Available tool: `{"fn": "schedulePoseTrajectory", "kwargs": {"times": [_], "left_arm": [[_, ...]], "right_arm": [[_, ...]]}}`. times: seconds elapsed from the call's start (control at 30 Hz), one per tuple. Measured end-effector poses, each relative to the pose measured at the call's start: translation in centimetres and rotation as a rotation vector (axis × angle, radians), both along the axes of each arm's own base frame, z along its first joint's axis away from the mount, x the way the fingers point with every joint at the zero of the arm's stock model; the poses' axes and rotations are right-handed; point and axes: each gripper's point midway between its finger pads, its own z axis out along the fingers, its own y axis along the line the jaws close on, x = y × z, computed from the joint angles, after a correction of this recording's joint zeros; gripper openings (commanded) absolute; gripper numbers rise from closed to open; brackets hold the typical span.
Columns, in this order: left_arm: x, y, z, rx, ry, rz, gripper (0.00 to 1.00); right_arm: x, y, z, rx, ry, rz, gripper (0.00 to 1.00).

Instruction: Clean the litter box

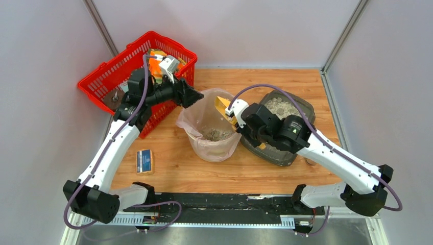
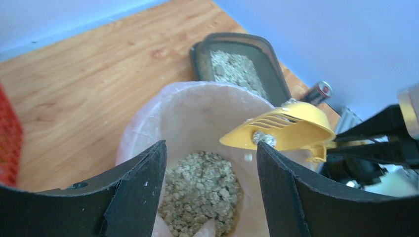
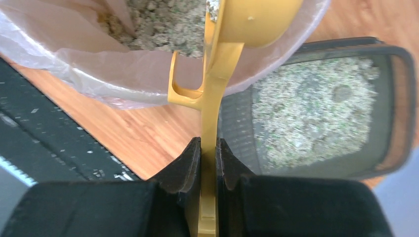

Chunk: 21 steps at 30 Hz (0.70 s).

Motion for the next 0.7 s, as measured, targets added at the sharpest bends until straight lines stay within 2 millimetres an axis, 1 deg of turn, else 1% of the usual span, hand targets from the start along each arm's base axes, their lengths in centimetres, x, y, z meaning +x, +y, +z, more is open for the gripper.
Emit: {"fn": "schedulePoseTrajectory", "kwargs": {"times": [0.07,0.13,0.23,0.33,0.43,0.47,0.7], "left_arm": [[0.3,0.7,0.5,0.005,-0.022,0.051,0.74],[0.9,1.6,0.5,0.018,-0.027,0.110,0.74],[1.9,2.9,-0.2,0.055,-0.016,0.205,0.74],[2.4,3.8,-1.1,0.090,0.007,0.261,0.74],[2.7,4.3,-1.5,0.108,0.013,0.293,0.74],[2.7,4.4,-1.6,0.113,0.016,0.300,0.74],[2.8,4.8,-2.0,0.128,0.026,0.321,0.74]], "right_arm": [[0.1,-0.2,0.2,-0.052,-0.054,-0.007,0.00],[0.4,-0.5,0.5,-0.105,-0.114,-0.016,0.00],[0.4,-0.8,0.5,-0.191,-0.186,-0.019,0.00],[0.4,-0.7,0.5,-0.271,-0.247,-0.009,0.00],[0.5,-0.5,0.5,-0.333,-0.301,-0.001,0.00],[0.1,-0.2,0.5,-0.350,-0.324,0.018,0.00],[0.1,-0.2,1.4,-0.388,-0.399,0.017,0.00]]}}
